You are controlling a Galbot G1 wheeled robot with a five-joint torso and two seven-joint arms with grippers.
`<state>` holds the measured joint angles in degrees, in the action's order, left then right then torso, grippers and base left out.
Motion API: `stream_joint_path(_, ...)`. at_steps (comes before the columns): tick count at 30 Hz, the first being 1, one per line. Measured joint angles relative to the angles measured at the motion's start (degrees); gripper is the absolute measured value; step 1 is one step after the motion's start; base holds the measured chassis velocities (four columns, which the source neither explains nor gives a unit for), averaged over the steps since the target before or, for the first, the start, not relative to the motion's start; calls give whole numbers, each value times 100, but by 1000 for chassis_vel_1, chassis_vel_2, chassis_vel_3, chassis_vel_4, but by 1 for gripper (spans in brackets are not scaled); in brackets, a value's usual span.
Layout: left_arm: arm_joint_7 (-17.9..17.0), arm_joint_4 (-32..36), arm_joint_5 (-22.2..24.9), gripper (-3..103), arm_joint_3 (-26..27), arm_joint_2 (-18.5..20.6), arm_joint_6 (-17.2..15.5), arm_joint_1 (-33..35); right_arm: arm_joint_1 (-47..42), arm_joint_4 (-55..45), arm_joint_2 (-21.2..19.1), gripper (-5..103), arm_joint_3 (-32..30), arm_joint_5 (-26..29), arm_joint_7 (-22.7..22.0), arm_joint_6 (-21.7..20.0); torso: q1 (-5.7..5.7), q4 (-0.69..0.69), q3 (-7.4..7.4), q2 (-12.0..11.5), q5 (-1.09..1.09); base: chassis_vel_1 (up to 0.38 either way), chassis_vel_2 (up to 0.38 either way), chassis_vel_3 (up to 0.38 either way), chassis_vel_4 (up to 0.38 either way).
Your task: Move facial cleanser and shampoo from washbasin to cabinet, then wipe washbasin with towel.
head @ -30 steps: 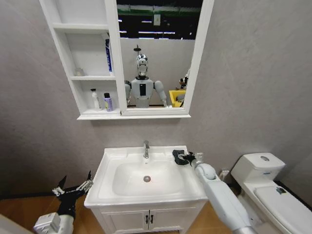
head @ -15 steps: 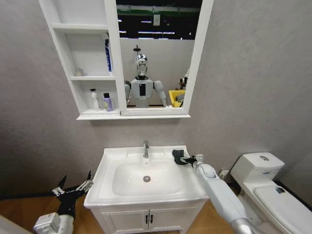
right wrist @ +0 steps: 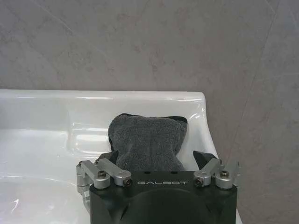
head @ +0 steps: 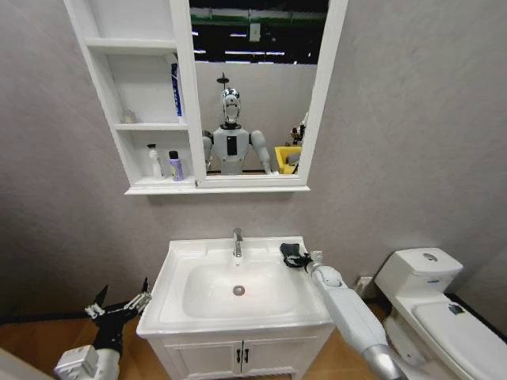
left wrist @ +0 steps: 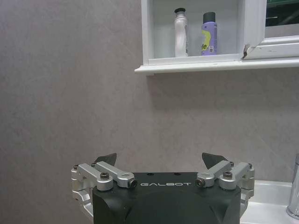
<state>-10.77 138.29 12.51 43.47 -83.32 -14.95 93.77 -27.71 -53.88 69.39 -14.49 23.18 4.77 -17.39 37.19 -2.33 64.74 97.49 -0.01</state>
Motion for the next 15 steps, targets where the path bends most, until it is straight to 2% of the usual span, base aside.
stream_joint_path(1,0,0,0,100,0,0,0,0,0,0,0,98,0,0,0,0,0,0,0,0,0,0,0,0,0)
stream_joint_path(2,0,0,0,100,0,0,0,0,21,53,11,88,-2,-7,28,21,0,1,0,0,1,0,0,0,0)
stream_joint_path(3,0,0,0,100,0,0,0,0,37,111,19,83,-6,-32,84,48,0,1,0,0,1,0,0,0,0)
stream_joint_path(4,0,0,0,100,0,0,0,0,37,111,19,83,-6,-32,84,48,0,1,0,0,1,0,0,0,0)
stream_joint_path(6,0,0,0,100,0,0,0,0,56,220,46,72,-34,-86,160,96,0,0,0,0,1,0,0,0,0)
stream_joint_path(7,0,0,0,100,0,0,0,0,56,220,46,72,-34,-86,160,96,0,0,0,0,1,0,0,0,0)
stream_joint_path(8,0,0,0,100,0,0,0,0,60,266,65,66,-47,-104,186,123,0,1,0,0,1,0,0,0,0)
stream_joint_path(9,0,0,0,100,0,0,0,0,61,287,73,56,-55,-127,221,149,0,2,0,0,1,0,0,0,0)
stream_joint_path(11,0,0,0,100,0,0,0,0,61,287,73,56,-57,-132,229,155,0,1,0,0,0,0,0,0,0)
stream_joint_path(13,0,0,0,100,0,0,0,0,53,287,69,44,-70,-131,230,160,0,1,0,0,1,0,0,0,0)
stream_joint_path(14,0,0,0,100,0,0,0,0,53,287,69,44,-70,-131,230,160,0,1,0,0,1,0,0,0,0)
stream_joint_path(15,0,0,0,100,0,0,0,0,44,288,60,39,-91,-125,231,161,0,2,0,0,1,0,0,0,0)
